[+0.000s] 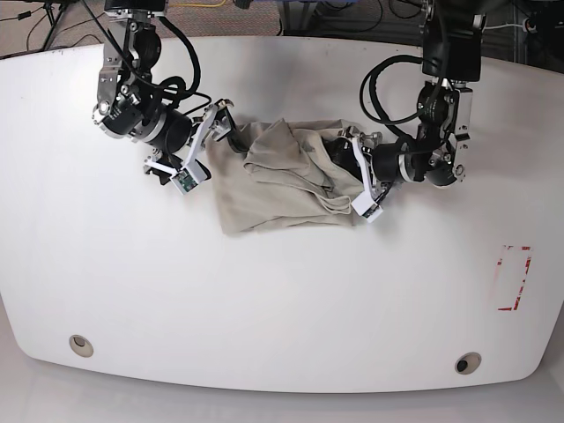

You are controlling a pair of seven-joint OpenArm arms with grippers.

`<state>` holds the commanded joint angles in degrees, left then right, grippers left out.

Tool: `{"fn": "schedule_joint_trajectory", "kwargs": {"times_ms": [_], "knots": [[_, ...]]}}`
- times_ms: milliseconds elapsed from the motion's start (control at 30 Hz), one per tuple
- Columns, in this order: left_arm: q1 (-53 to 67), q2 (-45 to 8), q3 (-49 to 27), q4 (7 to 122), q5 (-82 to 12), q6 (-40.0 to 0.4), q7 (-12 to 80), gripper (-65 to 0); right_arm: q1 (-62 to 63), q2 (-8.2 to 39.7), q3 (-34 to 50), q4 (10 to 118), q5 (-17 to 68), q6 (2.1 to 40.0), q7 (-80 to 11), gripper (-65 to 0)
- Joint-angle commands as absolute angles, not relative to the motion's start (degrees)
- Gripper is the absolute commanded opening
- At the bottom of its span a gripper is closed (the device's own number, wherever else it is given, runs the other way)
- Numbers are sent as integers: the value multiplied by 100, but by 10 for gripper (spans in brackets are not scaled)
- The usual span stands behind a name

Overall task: Layout the t-shirt on the table in an organized manner, then fold the t-shirt properly
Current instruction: 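Release the left gripper and move it away from the bundled shirt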

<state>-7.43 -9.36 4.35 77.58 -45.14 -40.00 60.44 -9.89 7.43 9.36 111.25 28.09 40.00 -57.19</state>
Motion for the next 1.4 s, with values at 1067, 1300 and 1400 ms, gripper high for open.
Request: {"fn": "schedule_joint_trajectory", "kwargs": {"times_ms": [1067,1300,1400], "knots": [[-312,-2967,-1007,8532,-6273,-4000,6044,-299,-655,690,488,10598,3116,4000,-5692,-162],[75,-3134,-1648,8523,-6264,-4000,6044,-299,-646,637,303,10607,3134,4000,-5692,-292],[207,-3160,-1736,8523,-6255,-4000,6044,-299,-646,585,40,10615,3125,4000,-5692,-449]]}}
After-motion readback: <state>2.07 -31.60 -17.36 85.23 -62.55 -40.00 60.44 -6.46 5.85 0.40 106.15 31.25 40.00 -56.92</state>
